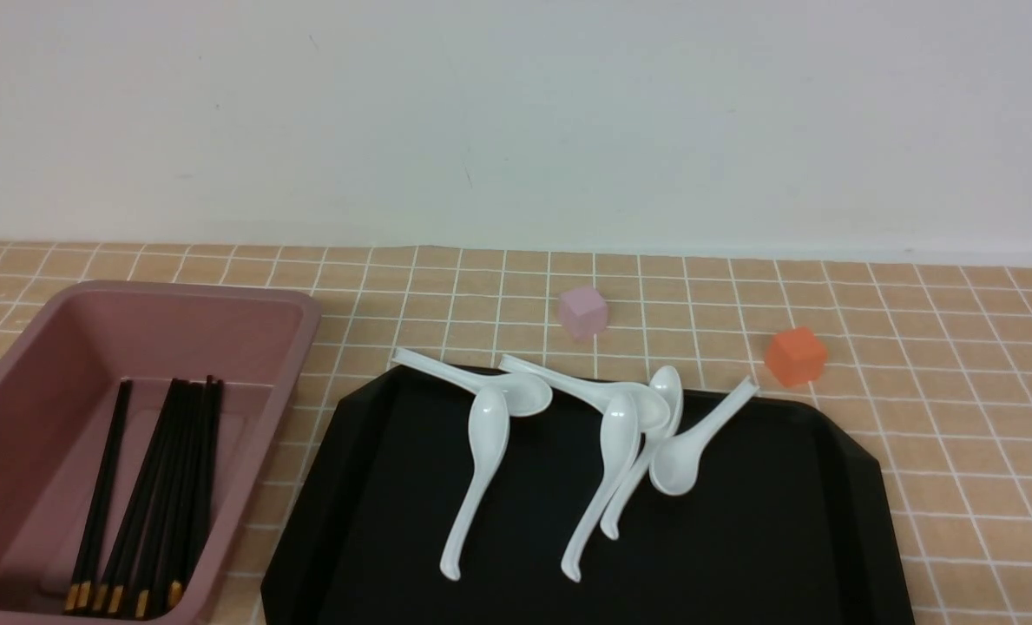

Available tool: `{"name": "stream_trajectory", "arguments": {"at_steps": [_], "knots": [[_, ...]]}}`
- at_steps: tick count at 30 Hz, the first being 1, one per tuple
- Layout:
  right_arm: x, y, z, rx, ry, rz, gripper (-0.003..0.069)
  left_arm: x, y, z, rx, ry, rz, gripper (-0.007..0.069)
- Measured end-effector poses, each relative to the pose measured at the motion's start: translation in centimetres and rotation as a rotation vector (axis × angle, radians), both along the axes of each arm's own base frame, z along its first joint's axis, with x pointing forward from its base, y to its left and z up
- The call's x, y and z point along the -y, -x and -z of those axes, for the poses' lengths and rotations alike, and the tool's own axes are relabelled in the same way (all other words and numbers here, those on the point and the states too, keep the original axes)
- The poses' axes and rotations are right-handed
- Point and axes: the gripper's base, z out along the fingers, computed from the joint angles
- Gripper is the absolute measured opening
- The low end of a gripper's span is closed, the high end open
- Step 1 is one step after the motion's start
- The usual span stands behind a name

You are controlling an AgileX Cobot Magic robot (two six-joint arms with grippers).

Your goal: On brown tablecloth take chopsticks from black tray and put them in box.

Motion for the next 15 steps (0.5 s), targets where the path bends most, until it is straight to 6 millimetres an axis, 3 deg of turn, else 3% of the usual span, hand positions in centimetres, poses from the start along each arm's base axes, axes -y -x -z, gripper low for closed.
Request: {"name": "stream_trajectory", "arguments": {"at_steps": [15], "knots": [[0.00,0.00,0.00,0.000,0.000,0.000,0.0131,0.00,0.00,0.00,0.000,0.000,0.000,0.0238]]}}
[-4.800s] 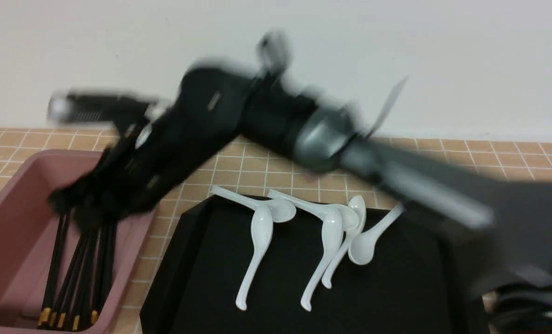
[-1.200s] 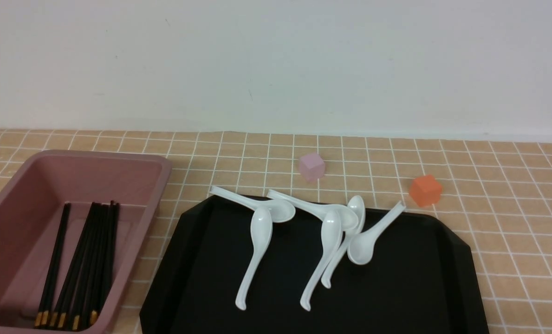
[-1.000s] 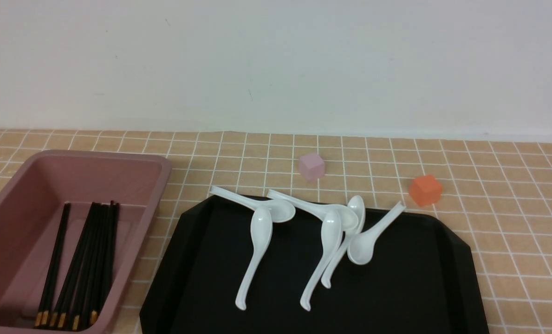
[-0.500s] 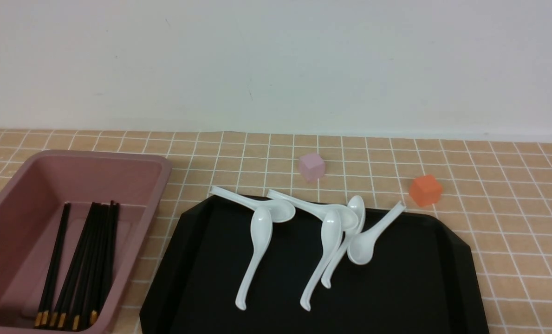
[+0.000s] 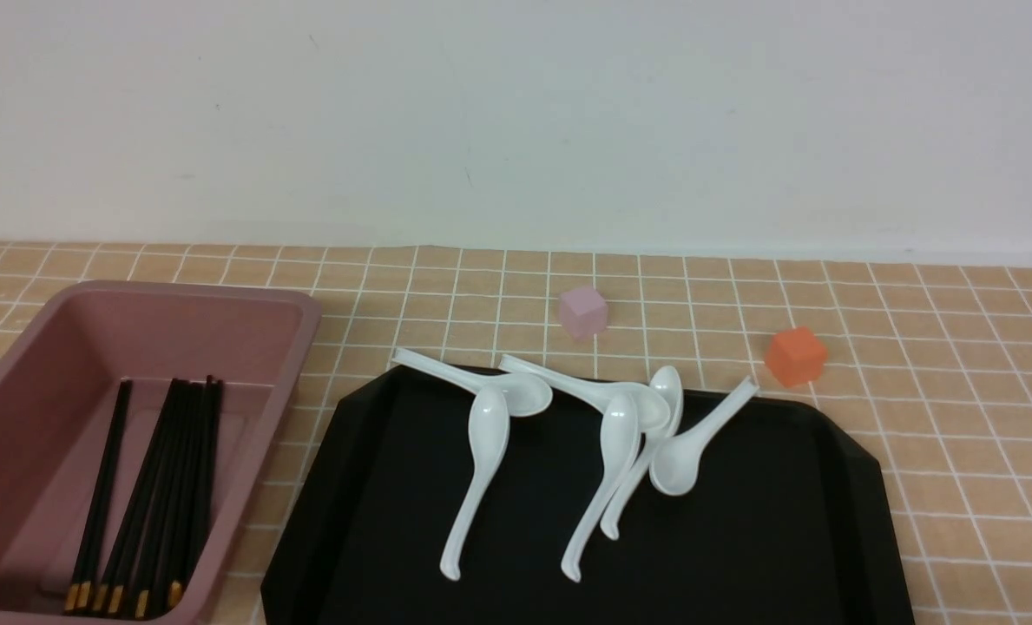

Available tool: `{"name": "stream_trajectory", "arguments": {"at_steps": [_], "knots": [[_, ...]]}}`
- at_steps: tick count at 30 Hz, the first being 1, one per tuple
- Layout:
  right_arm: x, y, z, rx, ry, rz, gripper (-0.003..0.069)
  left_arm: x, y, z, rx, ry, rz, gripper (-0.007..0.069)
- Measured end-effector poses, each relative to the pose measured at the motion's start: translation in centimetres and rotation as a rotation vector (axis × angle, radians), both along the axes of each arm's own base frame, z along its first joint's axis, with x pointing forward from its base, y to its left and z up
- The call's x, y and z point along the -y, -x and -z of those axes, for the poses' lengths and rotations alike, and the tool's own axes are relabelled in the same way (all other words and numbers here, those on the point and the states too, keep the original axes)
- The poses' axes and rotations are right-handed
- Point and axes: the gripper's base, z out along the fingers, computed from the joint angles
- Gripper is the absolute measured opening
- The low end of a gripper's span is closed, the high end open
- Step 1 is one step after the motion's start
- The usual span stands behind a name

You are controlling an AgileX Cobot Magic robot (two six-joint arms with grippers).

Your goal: On brown tablecloth take chopsticks from black tray and put them in box.

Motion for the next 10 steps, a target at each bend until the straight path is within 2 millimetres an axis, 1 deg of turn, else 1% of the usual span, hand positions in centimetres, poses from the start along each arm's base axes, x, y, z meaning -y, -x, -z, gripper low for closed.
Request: {"name": "stream_trajectory", "arguments": {"at_steps": [10], "knots": [[0.00,0.00,0.00,0.000,0.000,0.000,0.0141,0.00,0.00,0.00,0.000,0.000,0.000,0.0238]]}}
